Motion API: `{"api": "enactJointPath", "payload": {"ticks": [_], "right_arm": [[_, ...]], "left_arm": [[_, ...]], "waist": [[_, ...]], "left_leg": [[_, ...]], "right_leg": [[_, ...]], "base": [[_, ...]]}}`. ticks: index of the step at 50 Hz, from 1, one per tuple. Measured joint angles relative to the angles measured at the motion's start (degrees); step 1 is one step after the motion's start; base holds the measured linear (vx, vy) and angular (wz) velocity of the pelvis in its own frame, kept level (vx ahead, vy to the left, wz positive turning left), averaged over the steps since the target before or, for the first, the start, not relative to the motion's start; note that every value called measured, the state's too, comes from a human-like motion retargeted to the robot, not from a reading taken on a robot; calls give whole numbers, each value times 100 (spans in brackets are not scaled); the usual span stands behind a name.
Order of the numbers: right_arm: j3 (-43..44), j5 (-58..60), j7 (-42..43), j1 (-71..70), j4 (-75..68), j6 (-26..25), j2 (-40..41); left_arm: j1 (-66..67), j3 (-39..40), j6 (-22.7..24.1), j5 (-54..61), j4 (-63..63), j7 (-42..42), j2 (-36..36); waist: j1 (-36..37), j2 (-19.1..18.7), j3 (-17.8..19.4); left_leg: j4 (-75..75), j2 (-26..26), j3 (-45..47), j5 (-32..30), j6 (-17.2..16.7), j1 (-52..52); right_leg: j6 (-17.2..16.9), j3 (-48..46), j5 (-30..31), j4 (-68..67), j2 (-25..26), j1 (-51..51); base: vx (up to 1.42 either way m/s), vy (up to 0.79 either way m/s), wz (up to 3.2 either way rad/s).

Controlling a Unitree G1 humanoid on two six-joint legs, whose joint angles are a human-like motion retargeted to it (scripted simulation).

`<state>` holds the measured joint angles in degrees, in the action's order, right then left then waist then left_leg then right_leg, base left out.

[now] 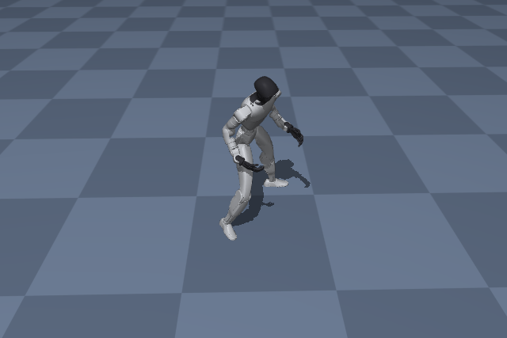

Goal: Kungfu

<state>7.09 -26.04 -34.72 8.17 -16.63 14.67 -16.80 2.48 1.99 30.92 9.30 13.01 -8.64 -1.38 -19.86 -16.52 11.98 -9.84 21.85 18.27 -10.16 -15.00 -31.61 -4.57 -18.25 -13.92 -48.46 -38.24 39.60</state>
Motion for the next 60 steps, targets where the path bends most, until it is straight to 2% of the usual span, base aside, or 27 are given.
{"api": "enactJointPath", "payload": {"ticks": [3, 5, 7, 10, 13, 15, 17, 18, 20, 21, 22, 23, 25, 28, 30, 33, 37, 42, 46, 47, 50, 52, 53, 55, 57, 58, 60], "right_arm": [[1016, -341, 121, 783, 169, -66, -425], [1759, -488, 201, 1429, 89, -193, -685], [2464, -509, 428, 2050, -173, -54, -942], [3310, -330, 1023, 3137, -973, 262, -1418], [3645, -62, 2129, 3867, -1961, 850, -1307], [3006, -210, 2906, 3357, -2485, 1359, -719], [1838, -859, 2736, 2460, -2921, 1199, -140], [1206, -1117, 2336, 1849, -3191, 764, 117], [-280, -1588, 1027, 64, -3811, -596, 556], [-802, -1678, -105, -821, -3839, -1370, 792], [-1247, -1646, -965, -1611, -3804, -1900, 1024], [-1536, -1368, -1285, -2208, -3641, -1940, 1249], [-1780, -720, -530, -3191, -3409, -1399, 1635], [-1611, -426, -598, -3873, -3215, -1175, 1704], [-1560, -867, -885, -4057, -3224, -1216, 1817], [-1571, -1950, -578, -4139, -3073, -1052, 1892], [-1750, -2589, 100, -4223, -2392, -327, 1722], [-1790, -2342, -76, -4484, -930, -535, 978], [-1636, -2342, 131, -4828, 523, -378, 33], [-1560, -2346, 200, -4926, 846, -319, -210], [-1289, -2489, 516, -5233, 1679, -70, -963], [-1092, -2702, 877, -5408, 2184, 225, -1416], [-1043, -2762, 1029, -5446, 2374, 345, -1549], [-805, -2824, 1357, -5476, 2826, 633, -1847], [-145, -2857, 1645, -5332, 3380, 844, -2338], [367, -2886, 1836, -5127, 3726, 937, -2675], [1731, -2908, 2243, -4497, 4405, 1192, -3317]], "left_arm": [[-974, 139, -234, -329, -703, -66, -738], [-1665, 115, -462, -298, -1131, -100, -1436], [-2372, -85, -668, -189, -1584, -4, -2220], [-3227, -112, -997, -274, -2001, 221, -3248], [-3925, 317, -1218, -622, -2019, 227, -3904], [-4352, 534, -1252, -786, -1942, 234, -4403], [-4573, 779, -1209, -847, -1942, 200, -4774], [-4606, 1018, -1144, -868, -1941, 115, -4885], [-4441, 1650, -1036, -1058, -1948, 210, -4990], [-4212, 2091, -907, -1138, -2020, 334, -4953], [-4009, 2486, -771, -1218, -2091, 490, -4867], [-3860, 2786, -620, -1300, -2162, 711, -4683], [-3680, 3160, -396, -1379, -2271, 1217, -4435], [-3538, 3011, -314, -1616, -2374, 1556, -4230], [-3474, 2921, -376, -1713, -2316, 1483, -4124], [-3152, 2992, -374, -1524, -2157, 1385, -4054], [-2336, 3471, -390, -1133, -2018, 1414, -3966], [-702, 4830, -308, -1193, -1540, 1496, -3516], [676, 5983, -443, -1274, -603, 1444, -2579], [962, 6237, -545, -1175, -272, 1320, -2292], [1750, 6793, -787, -517, 941, 457, -1432], [2537, 6696, -1038, 586, 1978, -230, -965], [2711, 6485, -1054, 1005, 2373, -256, -754], [2718, 5565, -862, 2248, 3063, -46, -288], [2106, 4156, -823, 3424, 3566, -368, -47], [1530, 3433, -1046, 3849, 3719, -867, 90], [85, 2723, -2003, 3815, 3771, -2611, 999]], "waist": [[353, -166, -72], [763, -407, -8], [1049, -520, -67], [1228, -501, -444], [1452, -414, -849], [1795, -337, -1002], [2364, -168, -1308], [2684, 6, -1507], [3181, 242, -1729], [3342, 261, -1748], [3507, 274, -1757], [3682, 273, -1746], [3897, 281, -1723], [3839, 302, -1601], [3740, 297, -1494], [3685, 298, -1356], [3500, 277, -1235], [3396, 135, -1148], [3176, -49, -1195], [3066, -64, -1229], [2468, 140, -1360], [1959, 502, -1327], [1705, 712, -1335], [1024, 1053, -1359], [212, 1013, -1272], [-152, 878, -1199], [-1052, 722, -1470]], "left_leg": [[-625, 971, 571, -194, 0, -513], [-1520, 2099, 698, 189, 433, -879], [-2093, 2321, 2, 450, 690, -1496], [-2432, 1972, -831, 677, 173, -1848], [-2968, 1037, -1414, 1140, 53, -2105], [-3235, 879, -1179, 1344, 128, -2222], [-3622, 788, -1185, 1702, 149, -2478], [-3854, 698, -1145, 1893, 205, -2637], [-4184, 685, -1050, 2118, 372, -2886], [-4292, 729, -1028, 2186, 440, -2976], [-4396, 765, -1011, 2253, 499, -3060], [-4492, 786, -1002, 2321, 540, -3132], [-4642, 792, -1079, 2408, 627, -3337], [-4534, 583, -1336, 2344, 600, -3382], [-4407, 512, -1455, 2321, 527, -3335], [-4191, 737, -1372, 2407, 341, -3138], [-3981, 1050, -1276, 2275, 359, -3018], [-3613, 1735, -1048, 1964, 337, -2664], [-3089, 2189, -907, 1667, 71, -2145], [-2888, 2187, -832, 1541, 0, -1974], [-2103, 1476, -407, 1010, 0, -1423], [-1360, 934, 3, 461, 0, -653], [-1028, 739, 145, 292, 0, -263], [-295, 413, 307, -23, 0, 473], [163, 343, 314, -247, 0, 669], [349, 457, 435, -373, 0, 610], [733, 224, 800, -639, 0, 91]], "right_leg": [[98, -543, 74, 416, 628, -627], [158, -815, 223, 974, 1526, -1334], [35, -788, 635, 1584, 1988, -1828], [-184, -951, 1114, 2398, 2109, -2661], [-272, -1275, 1576, 3129, 1826, -3537], [-298, -1204, 1606, 3518, 1909, -4013], [-373, -912, 1333, 3844, 2172, -4227], [-453, -811, 1315, 3962, 2194, -4224], [-534, -1118, 1392, 4123, 2067, -4226], [-527, -1170, 1424, 4116, 2041, -4157], [-515, -1194, 1460, 4092, 2016, -4082], [-495, -1163, 1507, 4034, 1993, -3997], [-338, -1215, 1622, 3990, 2044, -3930], [158, -1247, 1780, 4018, 2217, -4127], [452, -1257, 1857, 4009, 2329, -4183], [926, -1166, 1903, 3957, 2417, -4020], [736, -1285, 1961, 4051, 2439, -3852], [262, -893, 1661, 3936, 2548, -3386], [87, -556, 1388, 3536, 2653, -2764], [37, -456, 1334, 3404, 2621, -2554], [-301, -266, 1255, 2852, 1972, -1682], [-352, 333, 952, 2166, 1544, -952], [-377, 587, 767, 1888, 1399, -722], [-467, 983, 329, 1299, 1195, -352], [-426, 775, -117, 669, 1048, -179], [-376, 474, -363, 341, 985, -158], [-383, 18, -810, -198, 407, 152]], "base": [[18, -7, 23], [34, -9, -45], [37, 39, 10], [60, 61, 104], [68, 88, 188], [49, 77, 169], [38, 38, 105], [30, 23, 46], [20, 21, -13], [8, 23, -41], [0, 25, -37], [-2, 20, -20], [-1, 5, 21], [4, -12, 81], [-2, -14, 45], [-4, -10, -41], [-12, -11, -81], [-25, -18, -145], [-30, -33, -161], [-37, -36, -114], [-48, -26, -56], [-57, -62, -79], [-41, -96, -79], [-31, -106, -48], [-47, -103, 60], [-48, -86, 166], [-46, -81, 230]]}}
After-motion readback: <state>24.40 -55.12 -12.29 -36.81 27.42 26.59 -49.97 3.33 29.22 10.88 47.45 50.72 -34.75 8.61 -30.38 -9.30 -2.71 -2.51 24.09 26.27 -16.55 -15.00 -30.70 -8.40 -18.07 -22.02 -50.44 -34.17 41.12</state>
